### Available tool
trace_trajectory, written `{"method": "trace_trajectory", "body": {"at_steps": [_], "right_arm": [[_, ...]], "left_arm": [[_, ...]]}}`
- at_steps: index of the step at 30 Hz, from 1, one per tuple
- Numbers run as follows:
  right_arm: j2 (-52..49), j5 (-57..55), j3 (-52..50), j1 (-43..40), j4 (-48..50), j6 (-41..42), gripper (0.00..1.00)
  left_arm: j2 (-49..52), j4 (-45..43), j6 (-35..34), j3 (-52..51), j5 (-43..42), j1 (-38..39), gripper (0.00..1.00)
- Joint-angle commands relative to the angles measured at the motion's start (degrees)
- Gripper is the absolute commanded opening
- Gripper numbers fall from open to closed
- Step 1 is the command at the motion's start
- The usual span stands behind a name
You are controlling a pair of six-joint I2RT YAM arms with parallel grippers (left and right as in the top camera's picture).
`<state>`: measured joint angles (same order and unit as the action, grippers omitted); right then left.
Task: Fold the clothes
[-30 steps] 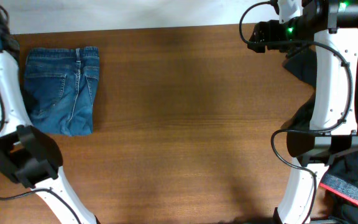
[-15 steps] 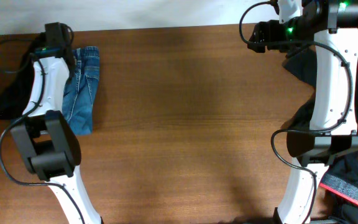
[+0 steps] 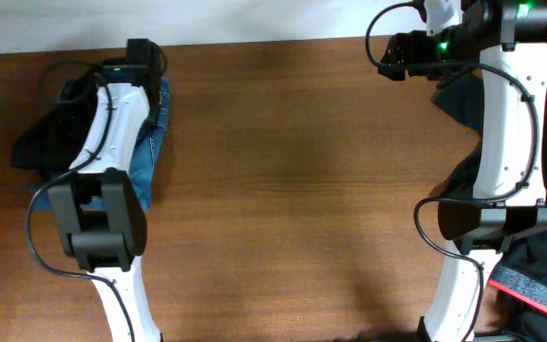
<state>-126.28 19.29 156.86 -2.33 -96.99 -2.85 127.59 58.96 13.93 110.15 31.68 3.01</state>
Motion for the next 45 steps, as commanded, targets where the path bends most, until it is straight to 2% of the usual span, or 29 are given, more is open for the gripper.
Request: {"method": "trace_trajectory", "body": {"at_steps": [1,5,9,12,17,21,25,26,27,28,30,35,38,40,42,45], "right_arm": [[-0.4,-0.7,0.3,-0.3,-0.3,-0.2,0.87],[-0.4,-0.7,0.3,-0.3,-0.3,-0.2,0.87],[-0.4,-2.4,0.3,-0.3,-0.3,-0.2,0.87],[-0.4,-2.4,0.3,-0.3,-0.3,-0.2,0.88],[-0.4,-2.4,0.3,-0.3,-0.3,-0.2,0.88],[-0.4,-2.4,0.3,-0.3,-0.3,-0.2,0.88],[-0.4,-2.4,0.3,-0.3,-0.3,-0.2,0.87],[-0.4,-2.4,0.3,-0.3,-0.3,-0.1,0.88],[-0.4,-2.4,0.3,-0.3,-0.3,-0.1,0.88],[-0.4,-2.4,0.3,-0.3,-0.3,-0.1,0.88],[-0.4,-2.4,0.3,-0.3,-0.3,-0.1,0.88],[-0.4,-2.4,0.3,-0.3,-0.3,-0.1,0.87],[-0.4,-2.4,0.3,-0.3,-0.3,-0.2,0.87],[-0.4,-2.4,0.3,-0.3,-0.3,-0.2,0.87],[-0.4,-2.4,0.3,-0.3,-0.3,-0.2,0.88],[-0.4,-2.4,0.3,-0.3,-0.3,-0.2,0.88]], "left_arm": [[-1.9,1.8,-3.0,-0.4,-6.5,0.8,0.69],[-2.3,4.2,-4.3,0.4,-7.5,1.7,0.71],[-4.9,5.9,-4.7,3.1,-12.9,2.6,0.71],[-7.9,6.3,-4.7,5.7,-12.4,2.3,0.74],[-13.9,4.3,-4.7,11.1,-12.4,-1.4,0.82],[-15.2,0.0,-4.7,11.4,-12.4,-6.0,0.81],[-13.9,-0.5,-4.7,11.4,-13.4,-10.7,0.68],[-13.2,-0.5,-4.7,11.4,-14.0,-11.8,0.6],[-12.0,-0.5,-4.7,11.4,-14.6,-13.4,0.46],[-11.1,-0.4,-4.7,11.4,-15.1,-14.2,0.38],[-9.4,0.3,-4.7,11.4,-17.4,-15.3,0.25],[-3.5,4.3,-6.5,11.2,-18.8,-16.1,0.18],[1.0,8.4,-11.8,10.5,-20.6,-15.9,0.12],[3.8,11.2,-13.1,10.0,-27.0,-15.6,0.07],[6.7,13.2,-13.1,9.0,-36.5,-15.0,0.04],[10.2,14.2,-11.8,7.2,-45.7,-12.7,0.01]]}}
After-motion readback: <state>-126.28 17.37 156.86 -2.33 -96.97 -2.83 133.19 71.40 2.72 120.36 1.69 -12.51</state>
